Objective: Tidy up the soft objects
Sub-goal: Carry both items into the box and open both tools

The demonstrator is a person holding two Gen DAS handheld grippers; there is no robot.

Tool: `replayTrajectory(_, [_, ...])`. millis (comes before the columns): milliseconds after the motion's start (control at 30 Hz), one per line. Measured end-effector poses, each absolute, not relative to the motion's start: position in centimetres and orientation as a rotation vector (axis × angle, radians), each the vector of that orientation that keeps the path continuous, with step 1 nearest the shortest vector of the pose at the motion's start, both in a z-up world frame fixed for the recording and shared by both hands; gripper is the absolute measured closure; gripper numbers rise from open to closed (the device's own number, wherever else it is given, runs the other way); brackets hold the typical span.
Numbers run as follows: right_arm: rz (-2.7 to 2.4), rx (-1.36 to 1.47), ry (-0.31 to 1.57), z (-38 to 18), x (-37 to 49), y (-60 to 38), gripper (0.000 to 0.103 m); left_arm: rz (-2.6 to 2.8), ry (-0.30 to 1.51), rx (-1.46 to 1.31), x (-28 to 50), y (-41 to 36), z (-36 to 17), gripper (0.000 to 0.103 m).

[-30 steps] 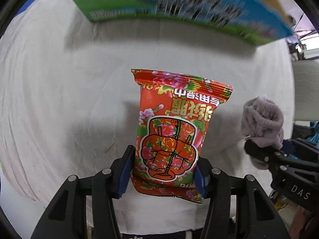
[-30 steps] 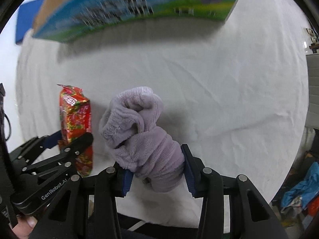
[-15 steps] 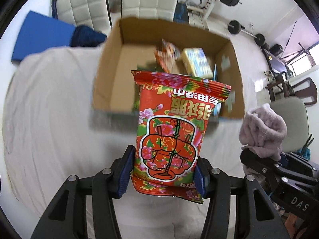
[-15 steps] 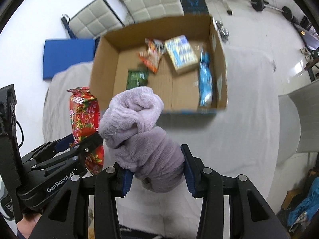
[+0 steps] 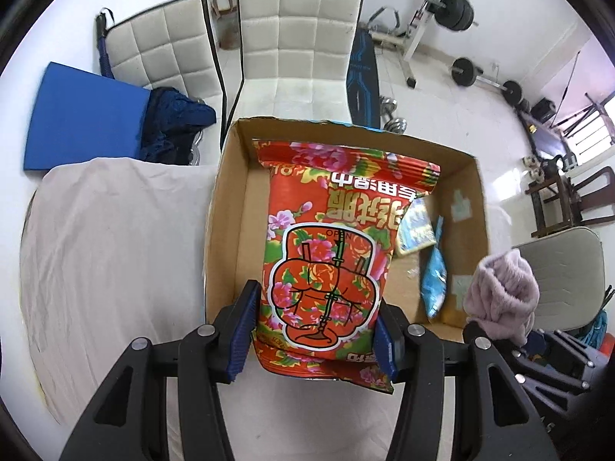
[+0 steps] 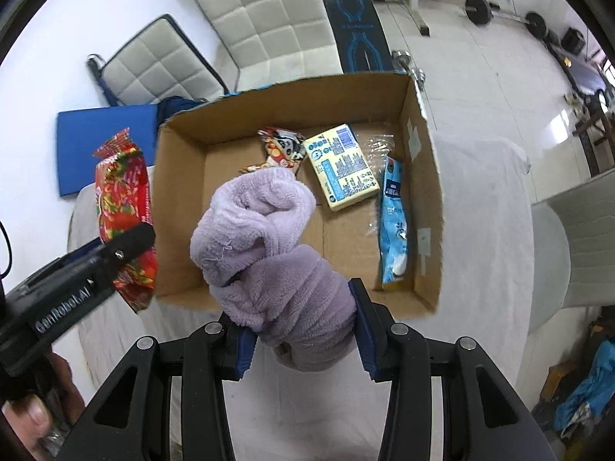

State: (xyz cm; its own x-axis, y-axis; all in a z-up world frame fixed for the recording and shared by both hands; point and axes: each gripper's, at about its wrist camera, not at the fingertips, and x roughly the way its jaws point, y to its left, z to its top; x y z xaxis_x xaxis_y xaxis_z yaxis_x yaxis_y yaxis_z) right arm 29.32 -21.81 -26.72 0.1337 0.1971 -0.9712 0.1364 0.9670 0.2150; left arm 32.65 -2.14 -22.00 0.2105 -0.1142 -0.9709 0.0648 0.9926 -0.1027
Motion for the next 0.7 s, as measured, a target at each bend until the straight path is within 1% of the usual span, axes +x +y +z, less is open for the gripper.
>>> replayTrajectory(100, [0.01,0.293,1.49,-29.9,31.3,-21.9,0.057,-0.112,1.401,-0.043,35.6,-1.7,-23.5,0.055])
replayTrajectory(200, [-0.02,0.306,1.537,-32.8,32.6,-21.9,0.057,-0.093,1.448,-0.033,38.5,-1.6,-26.1,0.055])
replayTrajectory(267, [-0.034,0.309,1.569,-34.7,33.3,-21.9,0.057,-0.091,1.477,-0.025,39.6,-1.6,-27.5,0.057])
replayTrajectory(467, [-0.066,0.301,1.643,-39.6,34.7,-21.5,0.057,-0.087,1.582,0.018,42.1,-2.2,-32.9,0.058])
replayTrajectory(533, [-0.064,0.301,1.661,-40.8,35.1,-21.3,0.054,-0.09,1.6,0.043,42.4,-2.4,-34.0,0.058])
replayTrajectory(600, [-0.057,0.315,1.682,-41.5,35.4,-21.2,0.048,-0.086,1.616,0.068,42.7,-2.6,-34.4,0.057])
replayTrajectory(667, [-0.067,0.303,1.69,-41.9,35.5,-21.2,0.046,-0.069,1.616,0.089,43.0,-2.7,-34.4,0.057])
replayTrajectory(700, [-0.067,0.288,1.69,-42.1,35.6,-21.1,0.043,-0.073,1.612,0.085,43.0,-2.7,-34.2,0.057])
